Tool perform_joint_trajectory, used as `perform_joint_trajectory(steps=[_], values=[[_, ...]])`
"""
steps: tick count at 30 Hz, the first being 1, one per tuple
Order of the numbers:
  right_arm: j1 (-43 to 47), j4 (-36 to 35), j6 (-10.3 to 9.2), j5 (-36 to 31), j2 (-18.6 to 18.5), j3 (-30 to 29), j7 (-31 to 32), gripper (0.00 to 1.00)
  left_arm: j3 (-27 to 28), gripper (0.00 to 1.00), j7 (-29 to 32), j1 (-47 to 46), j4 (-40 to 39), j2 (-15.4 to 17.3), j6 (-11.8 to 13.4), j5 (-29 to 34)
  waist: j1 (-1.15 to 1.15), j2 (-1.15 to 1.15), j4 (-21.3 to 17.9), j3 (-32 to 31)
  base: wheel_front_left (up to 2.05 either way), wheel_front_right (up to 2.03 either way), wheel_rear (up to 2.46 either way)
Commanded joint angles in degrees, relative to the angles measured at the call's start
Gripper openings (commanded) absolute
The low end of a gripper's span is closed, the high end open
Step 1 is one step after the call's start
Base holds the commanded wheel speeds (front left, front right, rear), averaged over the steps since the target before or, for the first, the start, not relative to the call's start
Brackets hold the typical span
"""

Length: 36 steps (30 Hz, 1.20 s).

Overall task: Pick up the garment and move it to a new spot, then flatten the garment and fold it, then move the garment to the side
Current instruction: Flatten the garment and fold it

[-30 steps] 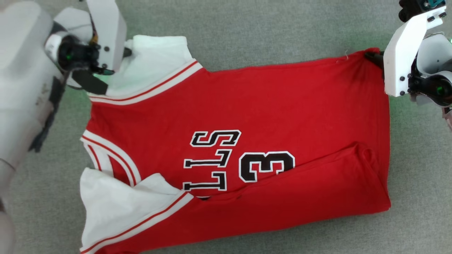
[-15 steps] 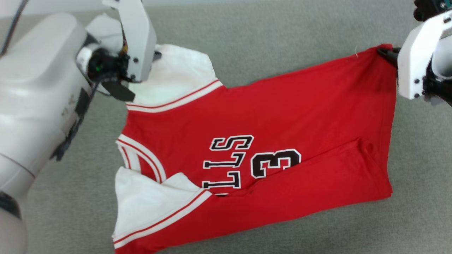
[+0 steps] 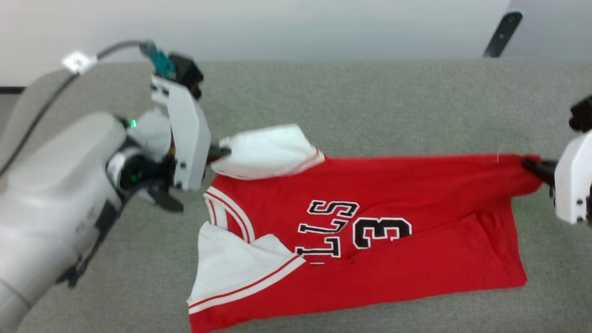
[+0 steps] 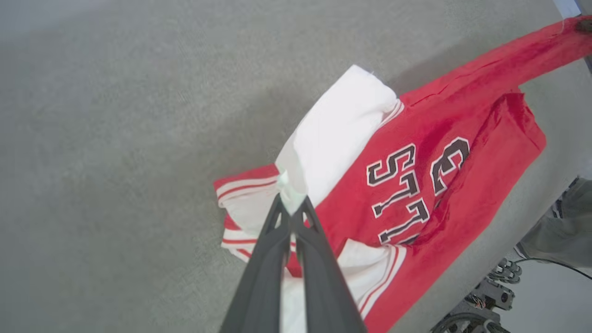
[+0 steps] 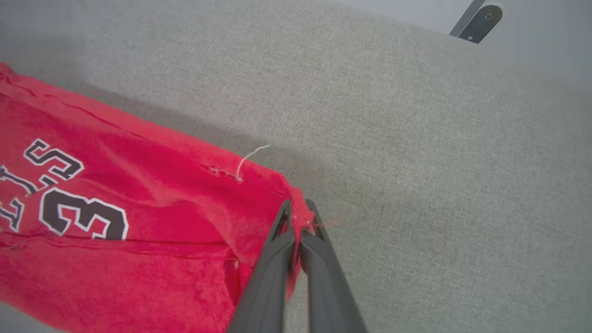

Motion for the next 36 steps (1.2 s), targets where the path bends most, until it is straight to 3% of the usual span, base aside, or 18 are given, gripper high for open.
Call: perform_joint_trajectory(steps=[1,13,20,25,28,29,30,31,32,33,36], values=[[2.4,-0.7,-0.1,1.1,-0.9,-0.3,0.0,0.0,-0.1,0.0,-0.4,2.9,-2.1,1.0,0.5,-1.3,0.0,0.0,2.2,-2.4,0.0,0.0,0.0],[8.3,-1.6,-0.1,3.0,-2.3,-2.1,4.1,0.0,-1.7,0.0,2.6,13.6,-12.9,5.7,7.4,-5.5,0.0,0.0,2.6,-2.6,0.0,0.0,0.0],[8.0,-1.0,-0.1,1.8,-0.5,-3.0,8.1,0.0,-2.2,0.0,5.9,15.1,-12.4,4.5,9.3,-7.5,0.0,0.0,2.3,-1.5,0.0,0.0,0.0],[7.0,-0.6,-0.1,0.8,1.2,-3.4,9.7,0.0,-2.6,0.0,7.6,14.5,-9.4,2.9,9.0,-7.2,0.0,0.0,1.8,-0.6,0.0,0.0,0.0],[6.4,-0.4,-0.1,-0.4,3.2,-3.7,10.7,0.0,-3.0,0.2,9.5,14.7,-4.9,1.5,8.8,-6.7,0.0,0.0,1.1,0.2,0.0,0.0,0.0],[6.3,-0.3,-0.1,-0.9,3.6,-3.7,11.0,0.0,-3.1,0.35,9.7,14.8,-4.0,1.0,8.7,-6.4,0.0,0.0,1.0,0.4,0.0,0.0,0.0],[6.2,-0.3,-0.1,-0.9,3.9,-3.8,11.1,0.0,-3.2,0.59,9.9,14.8,-2.9,0.6,8.4,-6.1,0.0,0.0,0.9,0.5,0.0,0.0,0.0],[6.2,-0.3,-0.1,-0.9,3.9,-3.8,11.1,0.0,-3.2,0.59,9.9,14.8,-2.9,0.6,8.4,-6.1,0.0,0.0,0.9,0.5,0.0,0.0,0.0],[6.2,-0.2,-0.1,-1.1,4.1,-3.9,11.4,0.0,-3.3,0.92,10.1,14.8,-2.0,0.3,8.4,-6.0,0.0,0.0,0.9,0.5,0.0,0.0,0.0],[6.2,-0.2,-0.1,-1.3,4.3,-3.9,11.6,0.0,-3.3,1.0,10.6,14.9,-1.0,0.1,8.3,-5.9,0.0,0.0,0.8,0.5,0.0,0.0,0.0],[6.6,0.1,-0.1,-1.8,4.7,-4.3,11.9,0.0,-3.5,1.0,11.9,14.2,1.0,-0.4,8.0,-5.5,0.0,0.0,0.9,0.3,0.0,0.0,0.0]])
